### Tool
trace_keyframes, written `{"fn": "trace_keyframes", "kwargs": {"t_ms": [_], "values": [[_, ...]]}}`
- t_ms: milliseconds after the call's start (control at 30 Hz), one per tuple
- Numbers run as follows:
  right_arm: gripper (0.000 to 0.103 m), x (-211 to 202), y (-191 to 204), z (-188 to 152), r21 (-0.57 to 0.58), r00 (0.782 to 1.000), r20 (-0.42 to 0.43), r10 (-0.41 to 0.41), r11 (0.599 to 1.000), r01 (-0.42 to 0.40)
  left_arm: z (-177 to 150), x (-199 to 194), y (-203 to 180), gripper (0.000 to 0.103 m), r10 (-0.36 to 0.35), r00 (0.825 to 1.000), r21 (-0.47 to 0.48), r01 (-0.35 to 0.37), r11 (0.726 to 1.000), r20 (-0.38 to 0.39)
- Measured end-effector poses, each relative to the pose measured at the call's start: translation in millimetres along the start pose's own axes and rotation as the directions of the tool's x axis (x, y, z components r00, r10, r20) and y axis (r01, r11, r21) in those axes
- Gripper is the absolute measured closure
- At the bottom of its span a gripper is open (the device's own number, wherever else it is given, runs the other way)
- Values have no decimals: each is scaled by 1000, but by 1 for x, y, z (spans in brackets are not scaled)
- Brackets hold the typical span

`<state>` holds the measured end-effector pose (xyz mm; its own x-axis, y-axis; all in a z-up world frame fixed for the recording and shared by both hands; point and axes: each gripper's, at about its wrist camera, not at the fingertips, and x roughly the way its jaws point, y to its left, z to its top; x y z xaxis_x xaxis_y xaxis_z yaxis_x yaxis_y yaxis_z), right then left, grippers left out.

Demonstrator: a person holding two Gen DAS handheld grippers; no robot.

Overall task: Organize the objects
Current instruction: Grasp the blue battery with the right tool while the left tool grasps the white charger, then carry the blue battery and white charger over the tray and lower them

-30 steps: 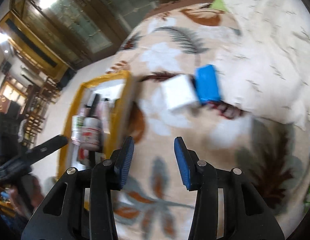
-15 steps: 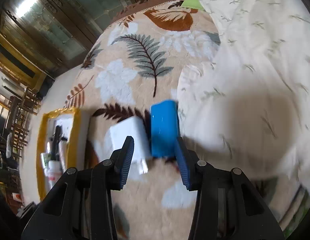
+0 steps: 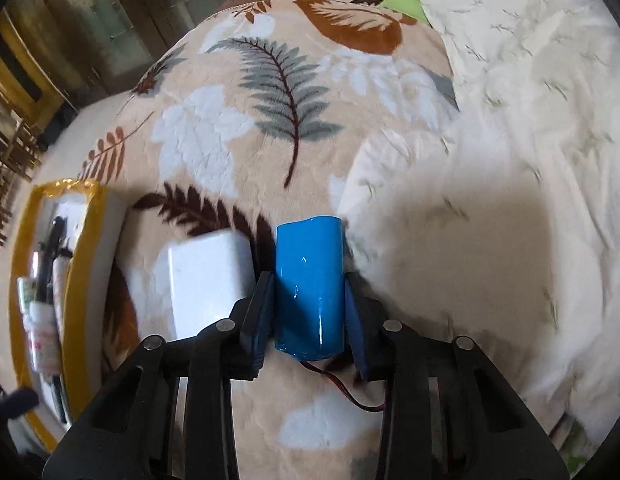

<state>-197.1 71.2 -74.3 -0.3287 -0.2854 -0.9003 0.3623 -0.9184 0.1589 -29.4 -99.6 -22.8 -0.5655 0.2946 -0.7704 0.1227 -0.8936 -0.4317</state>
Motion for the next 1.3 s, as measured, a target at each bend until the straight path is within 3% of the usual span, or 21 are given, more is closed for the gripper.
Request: {"fn": "trace_keyframes", "kwargs": {"t_ms": [233,367,500,633,733,867,1033,1300], "values": [[70,-28,-15,-68,24,998,-23,62,998,-62,25,25,-35,40,48,998,49,-46,998,-40],[70,-44,-24,-110,49,997,-31,74,996,-73,45,63,-50,40,35,996,23,-34,999,-77],[70,-54,-11,-145,-24,1000,13,12,1000,-12,66,109,-50,40,67,990,-43,-72,996,-124],[70,-55,-20,-152,35,998,12,59,998,-59,78,144,-49,40,142,980,-33,-148,988,-142],[70,-54,-26,-150,54,997,4,81,995,-81,77,168,-48,40,159,970,-27,-167,986,-186],[70,-54,-28,-150,49,997,8,80,996,-81,73,163,-52,46,168,972,18,-167,986,-163],[69,-55,-32,-150,50,996,11,83,995,-83,63,147,-53,51,176,967,65,-166,984,-187],[69,-56,-42,-149,58,996,-1,94,994,-94,2,87,-48,53,94,971,109,-71,991,-220]]}}
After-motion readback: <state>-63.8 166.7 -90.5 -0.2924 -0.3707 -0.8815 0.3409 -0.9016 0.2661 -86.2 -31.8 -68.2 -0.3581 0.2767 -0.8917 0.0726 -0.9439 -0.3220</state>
